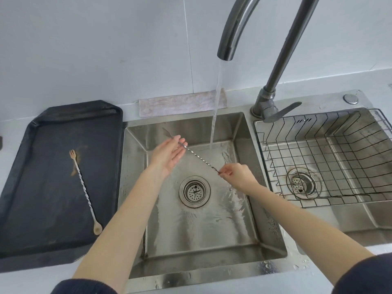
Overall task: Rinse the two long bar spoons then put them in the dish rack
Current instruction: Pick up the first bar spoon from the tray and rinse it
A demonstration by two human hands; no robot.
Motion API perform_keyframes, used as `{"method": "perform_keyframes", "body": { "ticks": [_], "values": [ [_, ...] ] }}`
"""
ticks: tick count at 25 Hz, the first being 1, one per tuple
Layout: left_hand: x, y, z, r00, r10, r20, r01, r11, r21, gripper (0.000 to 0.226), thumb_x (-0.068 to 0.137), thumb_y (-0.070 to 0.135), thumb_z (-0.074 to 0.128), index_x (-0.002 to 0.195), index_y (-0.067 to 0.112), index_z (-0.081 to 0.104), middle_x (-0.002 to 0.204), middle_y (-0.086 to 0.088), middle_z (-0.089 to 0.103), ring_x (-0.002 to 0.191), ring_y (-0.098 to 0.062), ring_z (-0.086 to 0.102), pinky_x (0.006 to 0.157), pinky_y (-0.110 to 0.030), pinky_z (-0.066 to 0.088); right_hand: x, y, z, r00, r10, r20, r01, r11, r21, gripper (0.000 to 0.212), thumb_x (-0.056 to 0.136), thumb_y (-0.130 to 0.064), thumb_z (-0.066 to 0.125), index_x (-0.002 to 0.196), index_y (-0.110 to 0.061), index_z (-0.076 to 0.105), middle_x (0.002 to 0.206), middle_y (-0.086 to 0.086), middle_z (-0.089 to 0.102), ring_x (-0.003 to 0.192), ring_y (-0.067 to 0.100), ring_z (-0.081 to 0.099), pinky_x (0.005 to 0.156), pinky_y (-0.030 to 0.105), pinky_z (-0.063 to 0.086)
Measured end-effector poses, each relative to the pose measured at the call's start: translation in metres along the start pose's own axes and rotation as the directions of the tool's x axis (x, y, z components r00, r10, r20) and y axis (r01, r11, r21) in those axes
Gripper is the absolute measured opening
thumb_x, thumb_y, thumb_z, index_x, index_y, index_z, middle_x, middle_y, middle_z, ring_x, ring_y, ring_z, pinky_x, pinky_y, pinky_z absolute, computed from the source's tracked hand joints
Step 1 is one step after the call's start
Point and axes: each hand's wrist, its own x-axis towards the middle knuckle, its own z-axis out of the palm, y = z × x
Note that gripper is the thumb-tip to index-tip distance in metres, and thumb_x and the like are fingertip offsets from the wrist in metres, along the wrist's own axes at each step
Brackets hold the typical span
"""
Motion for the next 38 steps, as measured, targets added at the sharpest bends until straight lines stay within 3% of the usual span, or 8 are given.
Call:
{"method": "perform_keyframes", "body": {
  "ticks": [3,7,10,16,21,26,30,38],
  "values": [
    [0.015,-0.023,-0.021,0.991,-0.131,-0.029,0.131,0.991,0.0,0.017,0.093,0.01,0.048,0.079,0.011,0.056,0.088,-0.003,0.061,0.112,-0.023,0.058,0.102,-0.031,0.041,0.01,0.013,0.013,0.998,0.037,0.044,-0.036,0.999,-0.029,0.02,0.089,-0.021,0.055,0.102,-0.014,0.069,0.105,0.01,0.069,0.101,0.026,0.063,0.088,0.035,0.052],
    [0.032,-0.054,-0.041,0.951,-0.291,-0.106,0.287,0.957,-0.047,0.03,0.093,0.004,0.044,0.122,0.003,0.049,0.131,-0.012,0.054,0.125,-0.026,0.049,0.105,-0.032,0.037,0.024,0.027,0.031,0.991,0.074,0.111,-0.059,0.99,-0.13,0.019,0.089,-0.017,0.055,0.102,-0.014,0.069,0.109,0.009,0.07,0.1,0.026,0.063,0.091,0.037,0.052],
    [0.046,-0.075,-0.049,0.919,-0.367,-0.144,0.366,0.93,-0.037,0.02,0.092,0.001,0.043,0.11,0.002,0.053,0.116,-0.01,0.058,0.096,-0.02,0.057,0.098,-0.03,0.039,0.031,0.034,0.039,0.985,0.097,0.145,-0.057,0.964,-0.26,0.023,0.09,-0.017,0.051,0.107,-0.015,0.066,0.116,0.007,0.067,0.105,0.027,0.061,0.089,0.036,0.049],
    [0.061,-0.101,-0.061,0.865,-0.47,-0.179,0.452,0.882,-0.132,0.024,0.095,0.0,0.037,0.076,0.005,0.05,0.088,-0.011,0.058,0.087,-0.021,0.057,0.111,-0.035,0.035,0.036,0.044,0.057,0.986,0.061,0.152,0.022,0.872,-0.489,0.026,0.094,-0.023,0.045,0.114,-0.016,0.06,0.122,0.008,0.059,0.11,0.029,0.057,0.088,0.036,0.046],
    [0.065,-0.115,-0.074,0.83,-0.542,-0.128,0.516,0.835,-0.188,0.022,0.095,0.002,0.035,0.08,0.003,0.05,0.117,-0.015,0.057,0.132,-0.027,0.042,0.105,-0.036,0.035,0.04,0.044,0.063,0.98,0.061,0.19,0.055,0.832,-0.552,0.026,0.096,-0.018,0.042,0.115,-0.012,0.059,0.122,0.01,0.057,0.111,0.029,0.054,0.087,0.036,0.045],
    [0.067,-0.118,-0.081,0.81,-0.583,-0.064,0.545,0.789,-0.286,0.022,0.096,0.004,0.036,0.081,0.002,0.052,0.097,-0.01,0.058,0.134,-0.026,0.04,0.099,-0.038,0.037,0.042,0.043,0.066,0.978,0.059,0.2,0.065,0.824,-0.563,0.025,0.094,-0.013,0.04,0.113,-0.011,0.057,0.122,0.01,0.056,0.112,0.028,0.052,0.084,0.036,0.045],
    [0.064,-0.115,-0.079,0.806,-0.586,-0.083,0.539,0.784,-0.307,0.019,0.095,0.005,0.037,0.082,0.003,0.051,0.137,-0.014,0.049,0.134,-0.027,0.041,0.104,-0.038,0.036,0.041,0.041,0.065,0.982,0.048,0.182,0.066,0.817,-0.573,0.026,0.094,-0.013,0.04,0.116,-0.012,0.054,0.122,0.009,0.057,0.112,0.029,0.053,0.087,0.035,0.045],
    [0.044,-0.098,-0.073,0.845,-0.495,-0.203,0.535,0.786,0.31,0.019,0.094,0.024,0.037,0.102,0.017,0.053,0.13,-0.004,0.055,0.123,-0.021,0.051,0.106,-0.035,0.031,0.024,0.016,0.056,0.972,0.054,0.231,0.089,0.819,-0.567,0.032,0.092,-0.025,0.043,0.121,-0.016,0.056,0.127,0.007,0.059,0.117,0.028,0.055,0.096,0.037,0.043]
  ]
}}
